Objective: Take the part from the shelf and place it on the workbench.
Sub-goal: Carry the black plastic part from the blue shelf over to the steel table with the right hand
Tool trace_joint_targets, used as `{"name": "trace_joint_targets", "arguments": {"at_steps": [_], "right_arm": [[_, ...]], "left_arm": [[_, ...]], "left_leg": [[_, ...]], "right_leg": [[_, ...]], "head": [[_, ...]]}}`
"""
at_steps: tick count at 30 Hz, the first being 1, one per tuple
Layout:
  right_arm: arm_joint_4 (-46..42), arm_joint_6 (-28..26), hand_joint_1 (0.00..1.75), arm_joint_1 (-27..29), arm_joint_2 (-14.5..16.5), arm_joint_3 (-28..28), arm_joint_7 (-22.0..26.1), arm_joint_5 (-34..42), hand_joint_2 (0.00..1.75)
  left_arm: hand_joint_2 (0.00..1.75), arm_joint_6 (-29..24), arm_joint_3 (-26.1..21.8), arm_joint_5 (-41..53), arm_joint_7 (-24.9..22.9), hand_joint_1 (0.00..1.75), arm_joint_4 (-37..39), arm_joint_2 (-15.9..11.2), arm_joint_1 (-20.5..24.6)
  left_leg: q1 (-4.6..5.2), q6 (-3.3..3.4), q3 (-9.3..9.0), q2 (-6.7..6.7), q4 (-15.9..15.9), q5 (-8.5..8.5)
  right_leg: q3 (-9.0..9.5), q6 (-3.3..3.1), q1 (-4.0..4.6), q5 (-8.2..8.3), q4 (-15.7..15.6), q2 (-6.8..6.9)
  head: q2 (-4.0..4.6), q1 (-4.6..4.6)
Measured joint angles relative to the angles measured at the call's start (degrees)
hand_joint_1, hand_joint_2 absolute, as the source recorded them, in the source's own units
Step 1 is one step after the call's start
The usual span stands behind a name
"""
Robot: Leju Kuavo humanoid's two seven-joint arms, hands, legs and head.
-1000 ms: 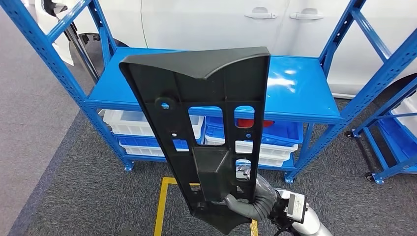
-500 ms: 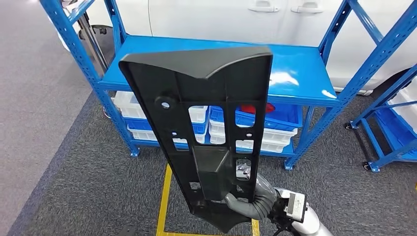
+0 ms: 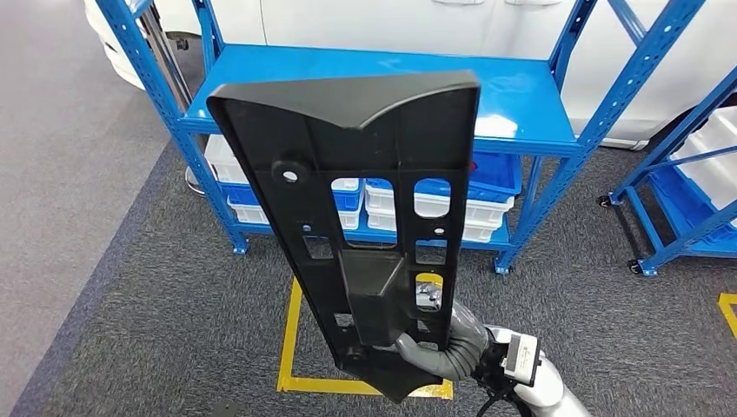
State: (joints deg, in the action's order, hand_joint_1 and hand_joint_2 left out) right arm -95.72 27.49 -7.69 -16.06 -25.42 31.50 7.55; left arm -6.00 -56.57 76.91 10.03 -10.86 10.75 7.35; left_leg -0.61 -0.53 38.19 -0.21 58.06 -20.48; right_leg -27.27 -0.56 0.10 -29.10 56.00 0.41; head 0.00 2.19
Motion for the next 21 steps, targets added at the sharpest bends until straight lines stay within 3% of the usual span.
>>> {"name": "trace_joint_targets", "arguments": {"at_steps": [2,4,5,6,7,8,9,11,12,15,16,18,20,21], "right_arm": [[0.09,0.37,1.75,-0.07,0.40,0.00,-0.09,-0.01,1.75],[0.17,0.60,1.75,-0.06,0.72,0.00,-0.56,0.03,1.75],[0.28,0.78,1.75,-0.01,0.76,-0.01,-0.97,0.07,1.75],[0.44,0.99,1.75,0.03,0.76,-0.01,-1.45,0.13,1.75],[0.63,1.16,1.75,0.09,0.76,-0.02,-1.88,0.25,1.75],[0.78,1.27,1.75,0.13,0.75,-0.02,-2.22,0.45,1.75],[0.89,1.32,1.75,0.15,0.75,-0.01,-2.45,0.73,1.75],[0.97,1.33,1.75,0.16,0.74,0.05,-2.70,1.39,1.75],[0.98,1.33,1.75,0.22,0.73,0.11,-2.79,1.68,1.75],[1.02,1.34,1.75,0.66,0.64,0.39,-3.09,2.13,1.75],[1.03,1.34,1.75,0.76,0.61,0.46,-3.22,2.17,1.75],[1.07,1.34,1.75,0.83,0.55,0.53,-3.51,2.38,1.75],[1.16,1.34,1.75,0.87,0.54,0.55,-3.70,2.66,1.75],[1.21,1.34,1.75,0.90,0.54,0.55,-3.75,2.79,1.75]], "left_arm": [[1.75,-0.85,-0.05,-0.02,0.16,0.00,0.00,-0.01,-0.13],[1.75,-1.85,-0.08,-0.06,0.06,0.00,0.00,-0.02,-0.15],[1.75,-2.10,-0.09,-0.18,0.01,0.00,0.00,-0.02,-0.15],[1.75,-2.19,-0.11,-0.33,0.00,0.00,0.00,-0.03,-0.16],[1.75,-2.20,-0.14,-0.46,0.00,0.00,0.00,-0.04,-0.18],[1.75,-2.20,-0.17,-0.55,0.00,0.00,0.00,-0.05,-0.18],[1.75,-2.19,-0.19,-0.56,0.00,0.00,0.00,-0.07,-0.17],[1.75,-2.16,-0.20,-0.54,0.01,0.00,0.00,-0.11,-0.14],[1.75,-2.12,-0.20,-0.51,0.01,0.00,0.00,-0.14,-0.16],[1.75,-1.96,-0.26,-0.44,0.00,0.00,0.00,-0.17,-0.18],[1.75,-1.90,-0.29,-0.41,-0.01,0.00,0.00,-0.17,-0.15],[1.75,-1.77,-0.32,-0.31,-0.02,0.00,0.00,-0.17,-0.17],[1.75,-1.70,-0.35,-0.20,-0.05,0.00,0.00,-0.17,-0.29],[1.75,-1.69,-0.37,-0.15,-0.07,0.00,0.00,-0.18,-0.33]], "left_leg": [[-0.04,-0.54,1.26,0.11,3.59,-4.51],[-0.07,-0.99,2.84,0.13,10.73,-9.68],[-0.08,-1.15,3.30,0.13,14.01,-10.25],[-0.08,-1.23,3.17,0.13,16.01,-9.43],[-0.09,-1.21,2.13,0.18,16.06,-7.76],[-0.10,-1.08,-0.07,0.41,13.81,-6.16],[-0.09,-0.83,-3.16,1.07,9.88,-5.71],[-0.05,-0.29,-8.65,2.26,1.87,-7.30],[-0.01,-0.02,-9.89,2.48,-0.23,-8.28],[-0.09,1.12,-9.89,1.25,-1.26,-8.08],[-0.18,1.58,-9.75,0.78,-1.40,-7.74],[-0.23,2.10,-9.22,-0.15,-1.49,-7.18],[-0.18,2.13,-8.63,-0.91,-1.42,-6.83],[-0.16,2.08,-8.43,-1.24,-1.39,-6.71]], "right_leg": [[-1.31,-0.75,-0.31,1.56,-0.52,0.14],[-2.91,-1.00,-0.27,2.86,-0.54,0.04],[-3.71,-0.94,-0.27,3.48,-0.45,-0.03],[-4.58,-0.82,-0.27,4.08,-0.29,-0.16],[-5.45,-0.67,-0.27,4.61,-0.08,-0.37],[-6.30,-0.48,-0.28,5.09,0.21,-0.62],[-7.07,-0.28,-0.26,5.46,0.57,-0.90],[-8.17,0.25,-0.14,6.07,1.34,-1.51],[-8.49,0.57,-0.08,6.39,1.55,-1.82],[-9.14,1.58,-0.26,6.65,2.21,-2.42],[-9.83,1.87,-0.36,5.54,3.65,-2.19],[-12.55,2.45,-0.53,1.52,9.95,-1.41],[-15.30,2.88,-0.73,-1.78,16.89,-1.04],[-15.89,3.00,-0.82,-2.34,18.80,-0.94]], "head": [[0.00,0.00],[0.01,0.00],[0.01,0.00],[0.01,0.01],[0.01,0.01],[0.01,0.01],[0.01,0.01],[0.01,0.01],[0.01,0.02],[0.01,0.01],[0.01,0.00],[0.01,0.00],[0.00,0.00],[0.01,0.00]]}}
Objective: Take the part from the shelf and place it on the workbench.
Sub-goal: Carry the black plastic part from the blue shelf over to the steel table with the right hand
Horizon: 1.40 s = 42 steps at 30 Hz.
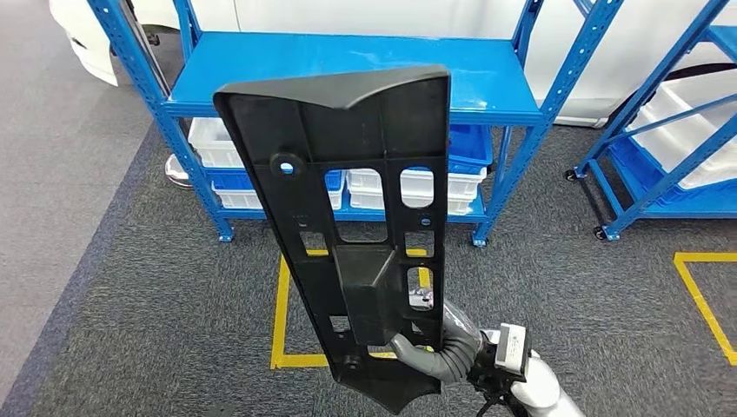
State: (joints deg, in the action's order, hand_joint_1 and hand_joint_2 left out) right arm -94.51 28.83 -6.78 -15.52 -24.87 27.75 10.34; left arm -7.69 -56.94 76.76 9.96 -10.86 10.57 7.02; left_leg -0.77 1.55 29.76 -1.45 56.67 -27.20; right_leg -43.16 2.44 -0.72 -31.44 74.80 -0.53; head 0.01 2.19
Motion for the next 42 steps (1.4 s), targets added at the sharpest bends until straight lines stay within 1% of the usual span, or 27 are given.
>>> {"name": "trace_joint_targets", "arguments": {"at_steps": [1,2,4,6,7,9,11,13,15,16,18,22,24,25,26,27,28,29,30,31,32,33,35,37,39,41,42], "right_arm": [[0.03,0.00,1.75,0.04,-0.01,0.00,-0.04,0.09,1.75],[0.05,0.00,1.75,0.07,-0.03,0.01,-0.09,0.16,1.75],[0.06,0.00,1.75,0.08,-0.12,0.07,-0.14,0.25,1.75],[0.03,-0.02,1.75,0.10,-0.20,0.20,-0.13,0.30,1.75],[-0.01,-0.04,1.75,0.25,-0.22,0.27,-0.08,0.32,1.75],[-0.09,-0.09,1.75,0.75,-0.28,0.39,0.00,0.34,1.75],[-0.27,-0.15,1.75,1.11,-0.35,0.47,0.04,0.29,1.75],[-0.45,-0.20,1.75,1.19,-0.31,0.49,0.08,0.24,1.75],[-0.50,-0.19,1.75,1.22,-0.26,0.48,0.07,0.20,1.75],[-0.50,-0.18,1.75,1.24,-0.26,0.48,0.05,0.19,1.75],[-0.50,-0.17,1.75,1.25,-0.26,0.48,0.03,0.17,1.75],[-0.50,-0.17,1.75,1.24,-0.26,0.49,0.03,0.17,1.75],[-0.50,-0.14,1.75,1.16,-0.26,0.50,0.03,0.16,1.75],[-0.50,-0.10,1.75,1.08,-0.26,0.50,0.03,0.16,1.75],[-0.50,-0.07,1.75,0.97,-0.25,0.52,0.03,0.16,1.75],[-0.55,-0.07,1.75,0.87,-0.25,0.64,0.11,0.24,1.75],[-0.61,-0.09,1.75,0.73,-0.26,0.83,0.21,0.36,1.75],[-0.67,-0.13,1.75,0.63,-0.26,1.05,0.31,0.53,1.75],[-0.73,-0.16,1.75,0.59,-0.26,1.27,0.43,0.74,1.75],[-0.74,-0.18,1.75,0.59,-0.25,1.41,0.46,0.87,1.75],[-0.74,-0.18,1.75,0.66,-0.23,1.51,0.47,0.97,1.75],[-0.74,-0.16,1.75,0.72,-0.22,1.62,0.48,1.04,1.75],[-0.77,-0.11,1.75,0.76,-0.23,1.86,0.47,1.19,1.75],[-0.81,0.14,1.75,0.63,-0.24,2.11,0.44,1.41,1.75],[-0.83,0.69,1.75,0.48,-0.22,2.25,0.34,1.79,1.75],[-0.83,1.33,1.75,0.41,-0.21,2.28,0.16,2.21,1.75],[-0.81,1.60,1.75,0.34,-0.17,2.29,0.09,2.33,1.75]], "left_arm": [[1.75,0.00,-0.01,0.03,-0.01,0.00,0.00,-0.01,-0.01],[1.75,0.01,-0.02,0.07,-0.02,0.00,0.00,-0.01,0.00],[1.75,0.05,-0.02,0.13,-0.02,0.00,0.00,0.00,0.06],[1.75,0.11,-0.02,0.15,-0.02,0.00,0.00,0.01,0.13],[1.75,0.14,-0.02,0.15,-0.02,0.00,0.00,0.00,0.14],[1.75,0.21,-0.02,0.15,-0.02,0.00,0.00,0.01,0.20],[1.75,0.28,-0.02,0.13,-0.01,0.00,0.00,0.01,0.28],[1.75,0.32,-0.02,0.11,-0.01,0.00,0.00,-0.02,0.22],[1.75,0.33,-0.02,0.11,-0.02,0.00,0.00,-0.04,0.01],[1.75,0.34,-0.03,0.11,-0.02,0.00,0.00,-0.04,-0.07],[1.75,0.35,-0.04,0.11,-0.02,0.00,0.00,-0.05,-0.13],[1.75,0.35,-0.04,0.11,-0.02,0.00,0.00,-0.04,-0.13],[1.75,0.36,-0.04,0.13,-0.01,0.00,0.00,-0.04,-0.07],[1.75,0.37,-0.03,0.14,0.00,0.00,0.00,-0.05,-0.05],[1.75,0.37,-0.03,0.10,0.05,0.00,0.00,-0.05,0.02],[1.75,0.30,-0.07,-0.15,0.28,0.00,0.00,-0.06,0.05],[1.75,0.23,-0.12,-0.43,0.57,0.00,0.00,-0.06,0.04],[1.75,0.16,-0.20,-0.71,0.86,0.00,0.00,-0.05,-0.02],[1.75,0.09,-0.28,-0.95,1.12,0.00,0.00,-0.05,-0.18],[1.75,0.07,-0.34,-1.00,1.18,0.00,0.00,-0.05,-0.37],[1.75,0.05,-0.39,-1.04,1.20,0.00,0.00,-0.05,-0.55],[1.75,0.03,-0.42,-1.08,1.20,0.00,0.00,-0.04,-0.66],[1.75,-0.02,-0.50,-1.16,1.20,0.00,0.00,-0.02,-0.72],[1.75,-0.16,-0.65,-1.44,1.19,0.00,0.00,0.02,-0.79],[1.75,-0.52,-0.90,-1.91,1.05,0.00,0.00,0.08,-1.02],[1.75,-0.99,-1.10,-2.22,0.90,0.00,0.00,0.16,-1.24],[1.75,-1.24,-1.17,-2.30,0.88,0.00,0.00,0.19,-1.31]], "left_leg": [[0.00,-0.05,0.11,-0.35,0.02,0.07],[0.01,-0.11,0.15,-0.73,0.04,0.12],[0.04,-0.29,0.06,-1.52,0.06,0.11],[0.31,-0.78,0.09,-2.18,0.22,0.03],[0.43,-1.08,0.17,-2.52,0.27,0.01],[0.58,-1.73,0.23,-3.32,0.23,-0.04],[0.46,-2.28,0.84,-2.46,1.77,-1.36],[0.23,-2.65,3.49,-0.26,7.69,-4.72],[0.19,-2.86,7.13,0.78,15.24,-7.57],[0.18,-2.93,8.27,0.91,17.46,-7.98],[0.18,-2.96,8.99,0.94,18.68,-7.66],[0.18,-2.95,8.90,0.94,18.43,-7.37],[0.14,-2.83,7.20,1.14,14.34,-4.57],[0.07,-2.65,5.51,2.26,10.28,-2.60],[0.03,-2.29,3.85,3.07,6.15,-0.73],[-0.12,-1.71,2.84,3.39,3.46,0.19],[-0.24,-1.13,2.04,3.51,1.25,0.83],[-0.29,-0.66,2.00,2.47,0.86,0.98],[-0.38,-0.36,1.97,1.56,0.64,1.11],[-0.32,-0.34,1.99,0.92,0.65,1.08],[-0.29,-0.33,2.00,0.30,0.67,1.03],[-0.28,-0.36,1.98,-0.28,0.68,0.97],[-0.27,-0.56,1.76,-1.23,0.69,0.79],[-0.05,-0.99,1.52,-2.02,0.73,0.53],[0.15,-1.55,1.43,-2.83,0.77,0.31],[0.15,-2.15,1.30,-3.49,0.79,0.04],[0.11,-2.41,1.43,-3.05,1.34,-0.53]], "right_leg": [[0.40,0.04,-0.06,0.36,-0.01,0.12],[1.69,0.01,-0.09,1.42,-1.70,0.31],[6.50,-0.40,0.03,4.63,-9.55,1.52],[9.96,-1.22,0.58,6.17,-16.00,3.01],[10.32,-1.65,0.84,6.08,-17.05,3.35],[10.10,-2.46,0.93,6.16,-17.28,2.66],[10.13,-3.28,0.65,6.51,-17.78,1.81],[10.14,-3.86,0.48,6.76,-18.06,0.99],[10.00,-4.03,0.53,6.79,-17.92,-0.06],[9.96,-4.04,0.56,6.79,-17.83,-0.55],[9.92,-4.04,0.58,6.78,-17.70,-1.09],[9.93,-4.04,0.58,6.78,-17.68,-1.19],[9.98,-3.95,0.56,6.71,-17.53,-1.87],[9.89,-3.75,0.62,6.61,-17.26,-2.50],[9.55,-3.21,0.58,6.67,-17.02,-3.49],[8.80,-2.51,0.59,6.12,-16.04,-3.34],[7.58,-1.75,0.54,5.03,-14.08,-2.92],[5.91,-1.05,0.38,3.46,-11.07,-2.06],[3.97,-0.63,0.28,1.36,-6.94,-0.77],[2.24,-0.36,0.11,-0.10,-3.24,-0.31],[1.14,-0.16,-0.03,-0.65,-0.87,-0.04],[1.09,-0.06,-0.12,-0.10,-0.64,0.15],[4.49,-0.30,-0.10,3.55,-7.01,1.06],[8.46,-1.09,0.45,6.07,-14.61,2.84],[9.42,-1.93,1.00,6.19,-16.92,3.37],[9.27,-2.63,0.90,6.38,-17.13,2.36],[9.37,-2.99,0.72,6.53,-17.41,1.91]], "head": [[0.00,0.00],[0.00,0.00],[0.00,0.00],[0.00,0.00],[0.01,0.00],[0.00,0.00],[0.01,0.00],[0.02,0.01],[0.01,0.00],[0.01,0.00],[-0.01,0.00],[-0.01,0.00],[-0.01,0.00],[-0.01,0.00],[-0.01,0.00],[0.00,0.00],[0.00,0.00],[-0.01,0.00],[-0.01,0.00],[-0.01,0.00],[-0.01,0.00],[-0.01,0.00],[0.00,0.00],[0.01,0.00],[0.01,0.00],[0.00,0.00],[0.00,0.00]]}}
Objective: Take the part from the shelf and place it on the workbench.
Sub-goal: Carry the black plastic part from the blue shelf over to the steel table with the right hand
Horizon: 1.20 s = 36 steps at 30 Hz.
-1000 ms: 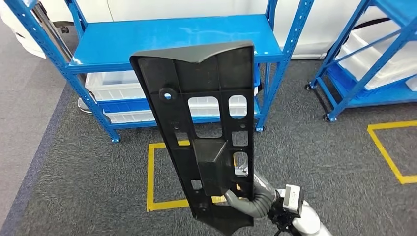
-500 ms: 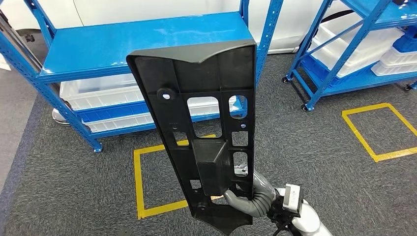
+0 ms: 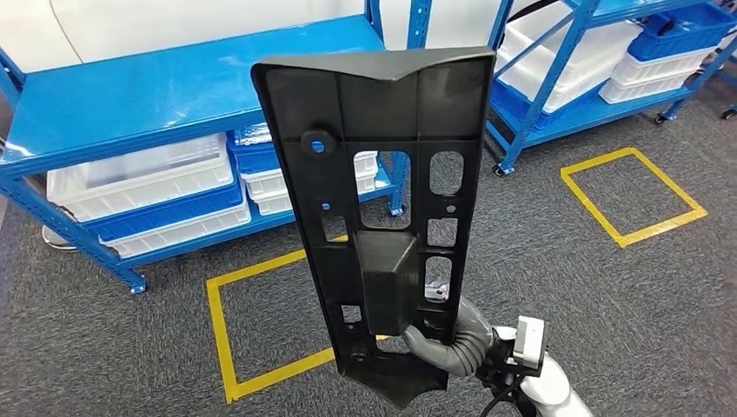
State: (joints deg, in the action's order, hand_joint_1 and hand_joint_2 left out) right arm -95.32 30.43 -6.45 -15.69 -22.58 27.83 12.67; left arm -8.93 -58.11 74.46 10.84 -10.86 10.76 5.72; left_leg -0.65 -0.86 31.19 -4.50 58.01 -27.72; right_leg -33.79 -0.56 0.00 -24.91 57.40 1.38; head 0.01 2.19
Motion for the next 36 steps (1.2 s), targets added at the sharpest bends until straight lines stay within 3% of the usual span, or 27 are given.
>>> {"name": "trace_joint_targets", "arguments": {"at_steps": [2,4,5,6,8,10,12,14,15,17,19,21,22,23,25,27,29,30,32,34,36], "right_arm": [[0.02,0.25,1.75,0.00,0.11,0.01,0.16,0.04,1.75],[-0.15,0.02,1.75,0.86,0.20,0.11,0.97,0.01,1.75],[-0.40,-0.21,1.75,1.80,0.20,0.31,1.54,-0.04,1.75],[-0.73,-0.42,1.75,2.79,0.16,0.61,2.07,-0.08,1.75],[-1.44,-0.66,1.75,4.25,0.06,1.23,2.82,-0.18,1.75],[-2.09,-0.64,1.75,4.97,-0.01,1.69,3.17,-0.22,1.75],[-2.76,-0.47,1.75,5.82,-0.02,2.28,3.31,-0.32,1.75],[-3.32,-0.11,1.75,6.73,-0.02,2.97,3.33,-0.53,1.75],[-3.57,0.11,1.75,7.24,-0.03,3.34,3.33,-0.69,1.75],[-4.06,0.41,1.75,7.99,-0.04,3.97,3.32,-0.95,1.75],[-4.37,0.51,1.75,8.54,-0.04,4.32,3.32,-1.06,1.75],[-4.42,0.52,1.75,9.31,-0.04,4.54,3.30,-1.07,1.75],[-4.43,0.54,1.75,9.71,-0.04,4.66,3.30,-1.06,1.75],[-4.46,0.56,1.75,10.06,-0.04,4.81,3.29,-1.06,1.75],[-4.69,0.52,1.75,10.58,-0.02,5.13,3.29,-1.06,1.75],[-5.11,0.44,1.75,11.32,0.07,5.35,3.30,-1.03,1.75],[-5.37,0.43,1.75,12.39,0.20,5.48,3.32,-0.99,1.75],[-5.45,0.43,1.75,12.97,0.33,5.53,3.35,-0.95,1.75],[-5.59,0.41,1.75,13.73,0.64,5.61,3.46,-0.72,1.75],[-5.65,0.38,1.75,14.28,0.98,5.64,3.80,-0.18,1.75],[-5.50,0.35,1.75,14.89,1.25,5.64,4.16,0.40,1.75]], "left_arm": [[1.75,-0.59,-0.14,-0.08,0.09,0.00,0.00,0.01,-0.20],[1.75,-1.21,-0.21,0.02,0.24,0.00,0.00,-0.04,-0.52],[1.75,-1.41,-0.23,0.18,0.29,0.00,0.00,-0.09,-0.64],[1.75,-1.53,-0.23,0.37,0.31,0.00,0.00,-0.14,-0.71],[1.75,-1.63,-0.24,0.66,0.31,0.00,0.00,-0.27,-0.71],[1.75,-1.75,-0.23,0.77,0.31,0.00,0.00,-0.42,-0.63],[1.75,-1.97,-0.22,0.85,0.34,0.00,0.00,-0.52,-0.53],[1.75,-2.30,-0.24,0.75,0.49,0.00,0.00,-0.59,-0.44],[1.75,-2.50,-0.27,0.61,0.64,0.00,0.00,-0.64,-0.37],[1.75,-2.89,-0.38,0.22,0.91,0.00,0.00,-0.73,-0.31],[1.75,-3.21,-0.61,-0.13,1.03,0.00,0.00,-0.89,-0.44],[1.75,-3.36,-0.89,-0.33,1.06,0.00,0.00,-1.13,-0.62],[1.75,-3.39,-0.99,-0.38,1.08,0.00,0.00,-1.25,-0.65],[1.75,-3.41,-1.06,-0.37,1.10,0.00,0.00,-1.34,-0.65],[1.75,-3.42,-1.10,-0.18,1.15,0.00,0.00,-1.43,-0.65],[1.75,-3.42,-1.10,0.14,1.11,0.00,0.00,-1.54,-0.72],[1.75,-3.41,-1.09,0.56,0.95,0.00,0.00,-1.68,-0.80],[1.75,-3.41,-1.08,0.84,0.87,0.00,0.00,-1.82,-0.81],[1.75,-3.42,-1.01,1.41,0.61,0.00,0.00,-2.20,-0.90],[1.75,-3.33,-0.90,2.02,-0.33,0.00,0.00,-2.62,-1.23],[1.75,-3.02,-0.69,2.74,-2.08,0.00,0.00,-3.05,-1.73]], "left_leg": [[-0.11,-0.32,1.83,2.06,4.47,-2.89],[-0.13,-0.48,5.38,3.73,12.23,-6.49],[-0.13,-0.56,6.84,3.97,15.11,-7.31],[-0.14,-0.60,7.53,4.05,16.22,-7.08],[-0.25,-0.58,5.95,4.35,12.22,-3.66],[-0.56,-0.40,2.73,6.31,4.73,-0.09],[-0.72,-0.03,1.20,7.85,1.15,0.63],[-0.63,0.59,1.08,7.25,0.91,0.47],[-0.64,0.95,1.01,6.73,0.75,0.60],[-0.76,1.61,0.89,5.57,0.43,0.83],[-0.58,1.92,0.88,4.32,0.40,0.80],[-0.44,1.96,0.87,3.10,0.41,0.70],[-0.39,1.95,0.82,2.54,0.42,0.63],[-0.34,1.90,0.70,1.99,0.42,0.53],[-0.13,1.64,0.39,1.06,0.42,0.28],[0.04,1.14,0.17,0.29,0.37,0.07],[0.09,0.51,-0.17,-0.51,0.09,-0.03],[0.06,0.19,-0.35,-0.39,0.13,-0.28],[0.01,-0.31,0.39,1.37,2.56,-2.25],[-0.07,-0.50,3.41,3.44,9.46,-5.95],[-0.08,-0.61,6.23,3.99,15.37,-7.76]], "right_leg": [[0.29,-0.69,-0.37,0.28,-0.49,-0.81],[0.33,-1.01,-0.30,0.28,-0.49,-1.73],[0.35,-1.03,-0.27,0.24,-0.45,-2.25],[0.36,-1.02,-0.26,0.20,-0.37,-2.82],[0.39,-0.83,-0.31,0.04,-0.07,-4.14],[0.17,-0.35,-0.29,-0.28,0.61,-5.56],[-0.44,0.37,-0.24,-0.42,1.26,-6.70],[-0.91,1.09,-0.36,-0.26,1.37,-7.65],[-1.10,1.40,-0.38,-0.45,1.66,-7.28],[-2.65,1.96,-0.35,-2.55,5.08,-4.90],[-6.12,2.40,-0.46,-6.17,12.45,-2.43],[-8.58,2.55,-0.65,-7.56,17.48,-1.80],[-8.24,2.47,-0.68,-6.63,16.84,-1.64],[-6.76,2.26,-0.66,-4.87,14.00,-1.32],[-2.46,1.43,-0.17,-1.64,5.80,0.51],[-0.39,0.57,0.51,-0.82,1.58,1.79],[-0.35,-0.01,0.72,-0.85,1.10,1.08],[-0.18,-0.28,0.57,-0.69,0.75,0.60],[0.22,-0.89,0.15,-0.29,-0.01,-0.39],[0.33,-1.27,0.02,-0.16,-0.19,-1.48],[0.34,-1.41,0.10,-0.18,-0.10,-2.83]], "head": [[0.00,0.00],[0.01,0.00],[0.00,0.00],[0.00,0.00],[0.00,0.00],[0.00,0.00],[0.00,0.01],[0.01,0.01],[0.01,0.01],[0.00,0.00],[0.01,0.00],[0.00,0.00],[0.00,0.00],[0.00,0.00],[0.00,0.00],[-0.01,0.00],[-0.01,0.00],[-0.01,0.00],[-0.01,0.00],[-0.01,0.00],[-0.01,0.00]]}}
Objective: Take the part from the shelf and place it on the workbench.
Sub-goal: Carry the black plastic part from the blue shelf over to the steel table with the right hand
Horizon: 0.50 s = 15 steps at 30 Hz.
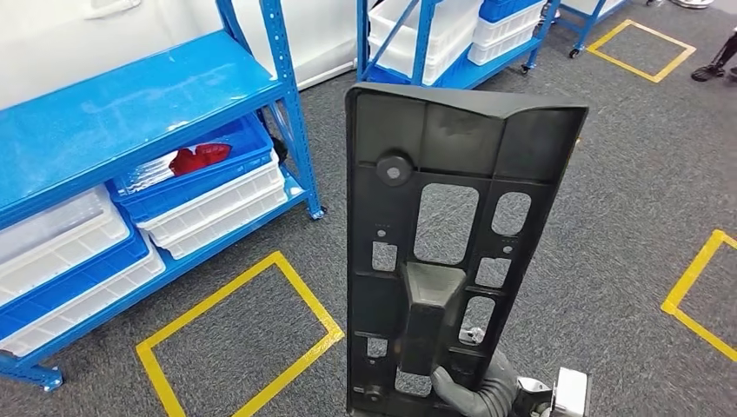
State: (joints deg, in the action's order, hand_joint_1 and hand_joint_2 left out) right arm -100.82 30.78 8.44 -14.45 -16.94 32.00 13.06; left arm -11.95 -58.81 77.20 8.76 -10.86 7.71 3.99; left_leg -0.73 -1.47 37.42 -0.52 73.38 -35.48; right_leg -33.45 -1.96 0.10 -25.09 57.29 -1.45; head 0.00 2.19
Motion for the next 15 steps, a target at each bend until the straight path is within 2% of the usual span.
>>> {"name": "trace_joint_targets", "arguments": {"at_steps": [1,2,3,5,7,9,11,13,14,15], "right_arm": [[0.15,-0.01,1.75,0.23,0.08,0.01,0.11,0.25,1.75],[0.34,0.00,1.75,0.33,0.13,0.03,0.17,0.48,1.75],[0.54,0.01,1.75,0.34,0.15,0.07,0.21,0.67,1.75],[0.89,0.03,1.75,0.22,0.17,0.21,0.27,0.94,1.75],[1.17,0.04,1.75,0.15,0.17,0.39,0.30,1.10,1.75],[1.39,0.04,1.75,0.21,0.17,0.56,0.31,1.21,1.75],[1.53,0.04,1.75,0.13,0.17,0.75,0.32,1.26,1.75],[1.69,0.04,1.75,-0.06,0.17,0.88,0.35,1.28,1.75],[1.80,0.04,1.75,-0.09,0.17,0.91,0.37,1.28,1.75],[1.96,0.05,1.75,-0.06,0.17,0.92,0.37,1.29,1.75]], "left_arm": [[1.75,0.17,0.16,0.29,-0.86,0.00,0.00,-0.23,-0.19],[1.75,0.29,0.33,0.46,-1.50,0.00,0.00,-0.45,-0.30],[1.75,0.36,0.49,0.51,-1.87,0.00,0.00,-0.65,-0.35],[1.75,0.46,0.72,0.53,-2.20,0.00,0.00,-0.93,-0.34],[1.75,0.51,0.89,0.55,-2.32,0.00,0.00,-1.04,-0.30],[1.75,0.52,1.01,0.58,-2.43,0.00,0.00,-1.05,-0.22],[1.75,0.51,1.07,0.61,-2.49,0.00,0.00,-1.06,-0.19],[1.75,0.50,1.08,0.65,-2.52,0.00,0.00,-1.14,-0.32],[1.75,0.50,1.08,0.67,-2.54,0.00,0.00,-1.19,-0.41],[1.75,0.50,1.08,0.69,-2.54,0.00,0.00,-1.22,-0.46]], "left_leg": [[0.00,-0.01,0.18,0.08,0.12,0.80],[-0.01,0.05,-0.77,0.26,-2.23,2.70],[-0.04,0.13,-2.38,0.80,-5.97,5.01],[-0.17,0.47,-5.30,3.00,-12.74,7.64],[-0.11,0.91,-6.19,4.17,-14.86,7.67],[-0.09,1.57,-6.35,3.21,-15.29,7.96],[-0.28,2.29,-6.50,2.00,-15.78,8.32],[-0.28,2.64,-6.53,0.69,-15.95,8.38],[-0.22,2.67,-6.51,0.02,-15.94,8.33],[-0.19,2.68,-6.51,-0.63,-15.93,8.26]], "right_leg": [[0.02,0.00,0.02,-0.02,0.10,-0.74],[0.05,0.06,0.01,-0.07,0.25,-1.46],[0.07,0.18,-0.02,-0.15,0.44,-2.12],[-0.17,0.63,0.01,-0.37,1.03,-3.27],[-0.68,1.31,-0.07,-0.34,1.36,-4.26],[-1.01,2.02,-0.26,-0.18,1.38,-4.83],[-2.10,2.63,-0.24,-1.58,3.56,-2.91],[-5.35,3.24,-0.40,-5.11,10.26,-0.11],[-7.24,3.52,-0.59,-6.69,14.11,0.54],[-8.57,3.72,-0.75,-7.43,16.79,0.87]], "head": [[0.00,0.00],[0.00,0.00],[0.01,0.00],[0.01,0.00],[0.01,0.00],[0.01,0.00],[0.02,-0.01],[0.01,-0.01],[0.01,-0.01],[0.00,-0.01]]}}
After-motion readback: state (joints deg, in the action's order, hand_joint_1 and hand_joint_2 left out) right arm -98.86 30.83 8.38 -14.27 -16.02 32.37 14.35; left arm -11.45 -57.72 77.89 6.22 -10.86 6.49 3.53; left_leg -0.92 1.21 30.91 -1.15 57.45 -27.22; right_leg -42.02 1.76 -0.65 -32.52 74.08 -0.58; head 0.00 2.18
